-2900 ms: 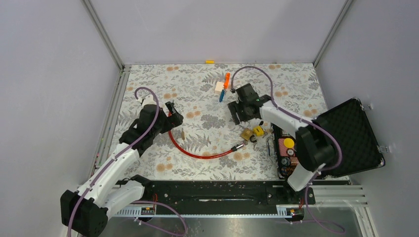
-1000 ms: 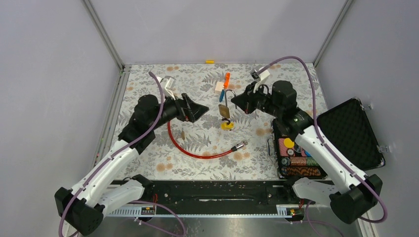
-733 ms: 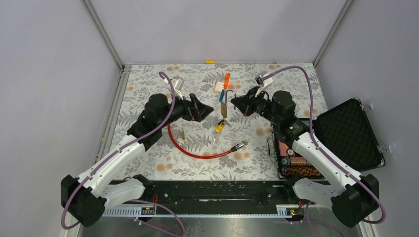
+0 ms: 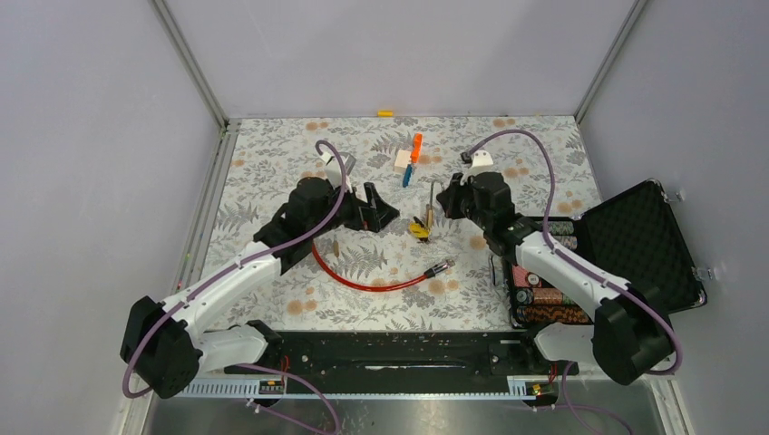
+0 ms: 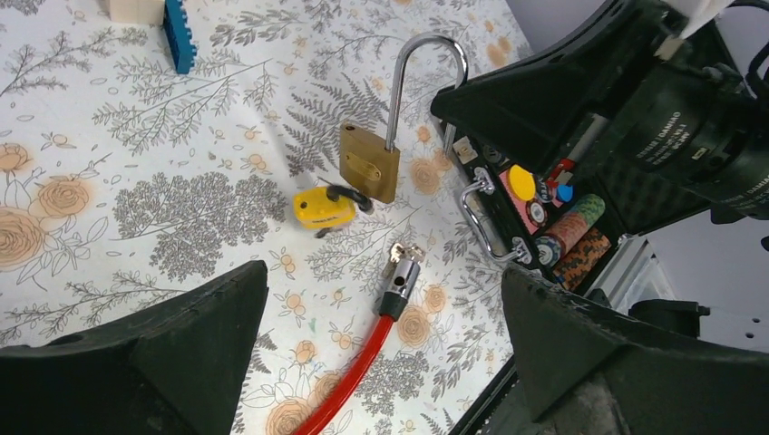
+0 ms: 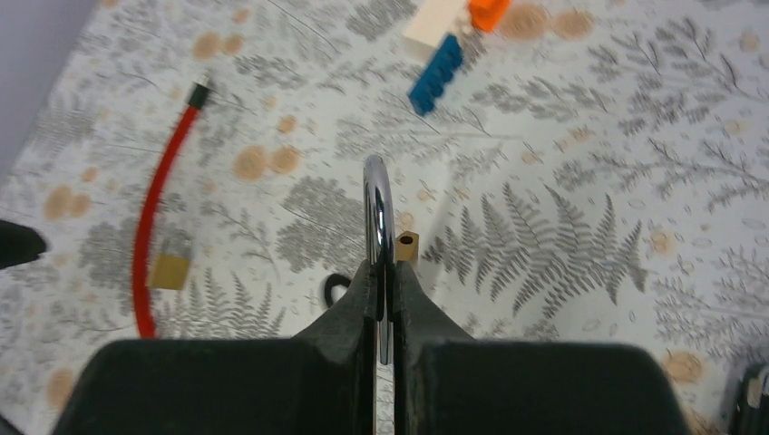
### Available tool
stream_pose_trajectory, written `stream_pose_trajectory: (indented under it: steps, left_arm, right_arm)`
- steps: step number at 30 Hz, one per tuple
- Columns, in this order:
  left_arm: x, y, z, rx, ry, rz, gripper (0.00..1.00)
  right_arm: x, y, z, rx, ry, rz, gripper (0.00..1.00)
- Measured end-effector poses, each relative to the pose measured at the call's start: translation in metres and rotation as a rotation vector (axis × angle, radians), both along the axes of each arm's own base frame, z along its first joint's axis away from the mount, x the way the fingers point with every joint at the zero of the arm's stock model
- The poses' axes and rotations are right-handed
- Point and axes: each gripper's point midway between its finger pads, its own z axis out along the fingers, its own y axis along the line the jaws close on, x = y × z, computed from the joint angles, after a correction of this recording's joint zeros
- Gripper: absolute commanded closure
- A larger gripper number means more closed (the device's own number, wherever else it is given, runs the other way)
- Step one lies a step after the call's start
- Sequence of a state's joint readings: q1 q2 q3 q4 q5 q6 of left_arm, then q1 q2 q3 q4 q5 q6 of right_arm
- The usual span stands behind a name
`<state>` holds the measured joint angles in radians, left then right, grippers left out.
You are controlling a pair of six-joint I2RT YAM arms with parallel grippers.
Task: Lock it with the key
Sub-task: Pick up the lock from the center of the board.
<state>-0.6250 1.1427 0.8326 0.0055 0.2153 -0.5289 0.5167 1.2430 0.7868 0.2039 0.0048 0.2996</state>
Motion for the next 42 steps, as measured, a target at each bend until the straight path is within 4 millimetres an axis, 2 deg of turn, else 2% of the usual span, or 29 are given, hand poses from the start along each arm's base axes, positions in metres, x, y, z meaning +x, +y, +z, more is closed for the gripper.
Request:
stream_pose_trajectory:
  steps: [5,9,17,20,26,29,32,37,39,42]
  left_arm:
    - [0.001,0.0,-0.019,0.027,0.036,0.008,0.01]
    - [0.002,0.0,-0.028,0.041,0.055,0.01,0.01]
    - [0.002,-0.001,-0.03,0.043,0.06,0.005,0.01]
    - [-0.001,-0.004,-0.028,0.037,0.057,-0.013,0.01]
    - [-0.014,-0.025,-0.022,0.045,0.014,-0.088,0.01]
    - [-0.016,-0.038,-0.012,0.052,-0.033,-0.105,0.01]
    - [-0.015,-0.05,0.005,0.056,-0.105,-0.099,0.01]
    - [-0.004,-0.067,0.032,0.057,-0.225,-0.053,0.02]
    - [0.001,-0.072,0.037,0.063,-0.257,-0.036,0.07]
    - [0.011,-0.08,0.035,0.09,-0.268,-0.021,0.2]
  right_arm:
    - [-0.003,-0.012,-0.045,-0.098,0.111,-0.038,1.0]
    - [-0.011,-0.011,-0.069,-0.148,0.183,0.0,1.0]
    - [-0.015,-0.006,-0.065,-0.146,0.213,0.034,1.0]
    - [-0.018,-0.004,-0.046,-0.11,0.203,0.036,1.0]
    - [-0.024,0.007,0.029,0.089,0.117,0.027,1.0]
    - [-0.029,0.008,0.062,0.201,0.092,0.004,1.0]
    - [-0.035,0.007,0.081,0.283,0.089,-0.016,1.0]
    - [-0.041,0.007,0.097,0.368,0.098,-0.036,1.0]
    - [-0.045,0.006,0.104,0.395,0.102,-0.041,1.0]
    - [-0.049,0.004,0.115,0.427,0.101,-0.048,1.0]
